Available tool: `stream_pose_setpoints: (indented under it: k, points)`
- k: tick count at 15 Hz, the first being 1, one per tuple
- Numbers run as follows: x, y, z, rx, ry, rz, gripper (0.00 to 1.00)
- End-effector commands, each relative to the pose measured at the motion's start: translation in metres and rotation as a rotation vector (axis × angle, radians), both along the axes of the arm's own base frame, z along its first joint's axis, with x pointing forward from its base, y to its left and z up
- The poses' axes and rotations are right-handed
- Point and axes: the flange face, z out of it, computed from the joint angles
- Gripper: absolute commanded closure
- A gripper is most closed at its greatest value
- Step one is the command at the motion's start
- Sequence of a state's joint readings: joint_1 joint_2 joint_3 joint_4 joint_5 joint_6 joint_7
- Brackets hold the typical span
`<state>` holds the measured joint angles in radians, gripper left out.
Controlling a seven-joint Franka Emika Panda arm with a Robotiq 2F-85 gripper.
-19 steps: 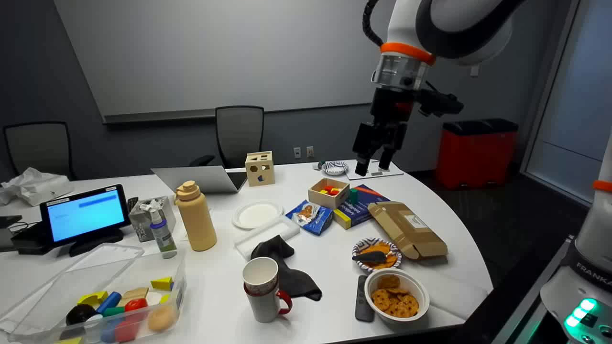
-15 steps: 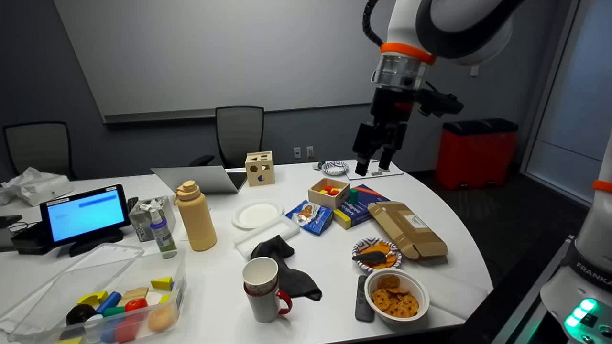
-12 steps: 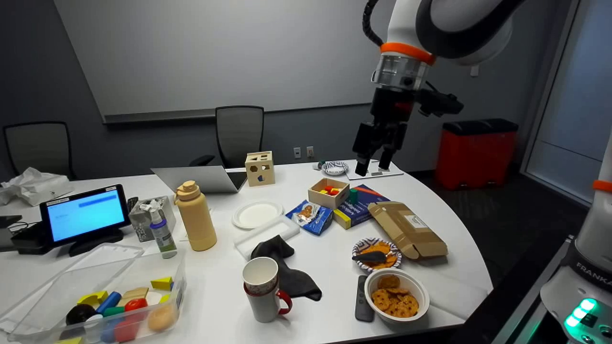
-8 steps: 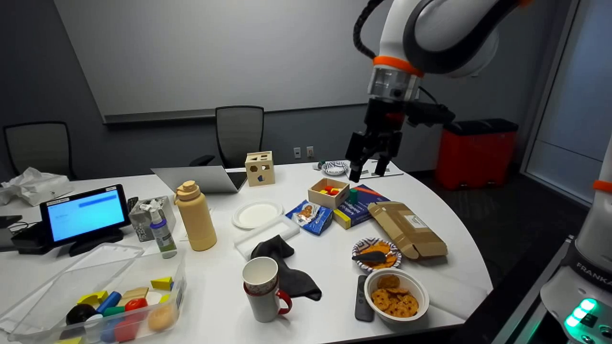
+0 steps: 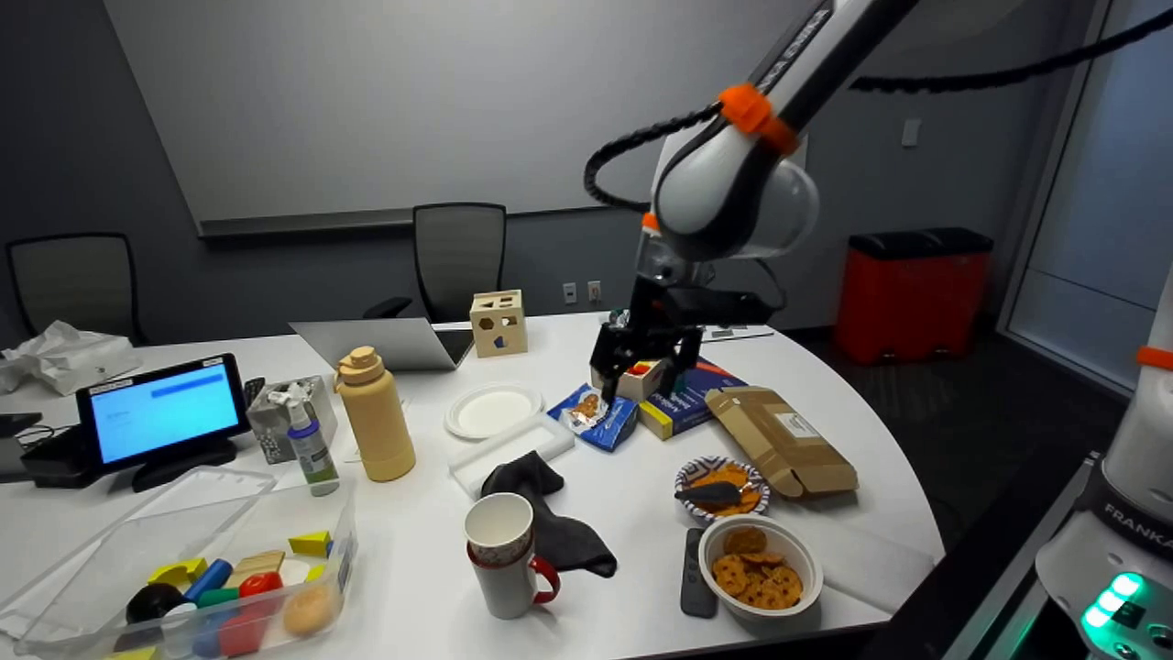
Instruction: Use the black towel to clean the table
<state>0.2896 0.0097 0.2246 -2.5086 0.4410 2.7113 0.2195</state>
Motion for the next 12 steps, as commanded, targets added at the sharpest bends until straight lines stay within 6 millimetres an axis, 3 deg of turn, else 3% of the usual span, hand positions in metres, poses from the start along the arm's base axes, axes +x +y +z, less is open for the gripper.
stream_pose_setpoints:
  k: [1,7,12]
  points:
    - [0.054,0.032,-0.044,0.069,0.03,-0.071,0.0]
    - [0.128,0.078,-0.122,0.096,0.071,-0.095,0.0]
    - [0.162,0.103,-0.166,0.097,0.096,-0.112,0.0]
